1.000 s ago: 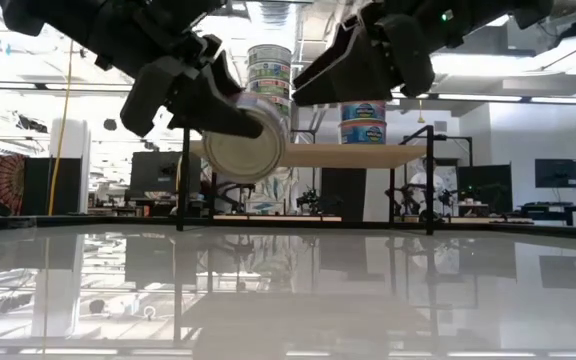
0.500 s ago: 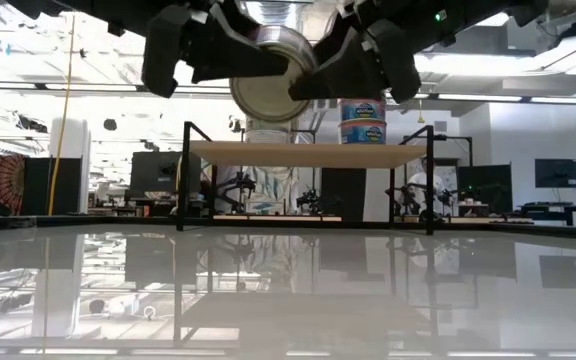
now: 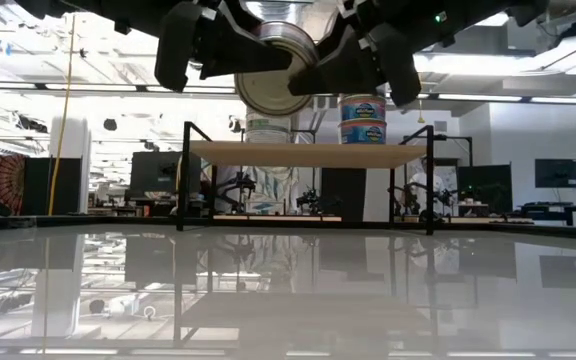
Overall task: Stack canned seafood by type on shelf
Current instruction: Stack the blue pink tuna can on top of the other blue pink cans on the shelf
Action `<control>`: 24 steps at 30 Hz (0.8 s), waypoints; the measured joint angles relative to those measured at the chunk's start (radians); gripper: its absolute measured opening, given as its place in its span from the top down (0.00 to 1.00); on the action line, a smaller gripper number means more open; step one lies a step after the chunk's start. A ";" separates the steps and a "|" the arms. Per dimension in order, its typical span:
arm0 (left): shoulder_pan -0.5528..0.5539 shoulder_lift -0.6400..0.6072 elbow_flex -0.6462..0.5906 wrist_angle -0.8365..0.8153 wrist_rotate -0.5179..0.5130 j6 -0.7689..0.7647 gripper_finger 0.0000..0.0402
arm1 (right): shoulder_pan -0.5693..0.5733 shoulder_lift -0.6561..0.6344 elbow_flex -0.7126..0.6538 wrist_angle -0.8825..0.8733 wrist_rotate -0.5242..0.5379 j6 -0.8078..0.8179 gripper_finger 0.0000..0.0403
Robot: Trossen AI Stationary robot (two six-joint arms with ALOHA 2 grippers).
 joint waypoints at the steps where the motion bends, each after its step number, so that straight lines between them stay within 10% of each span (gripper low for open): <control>1: 0.000 0.000 0.000 -0.001 -0.006 -0.015 0.50 | -0.001 0.000 0.000 0.002 0.000 -0.006 0.46; 13: -0.041 0.000 0.000 -0.001 -0.123 -0.108 0.23 | -0.008 0.000 0.000 0.008 0.064 -0.027 0.45; 24: -0.115 -0.144 0.000 -0.049 -0.175 -0.225 0.20 | 0.024 -0.009 0.000 -0.020 0.310 -0.153 0.44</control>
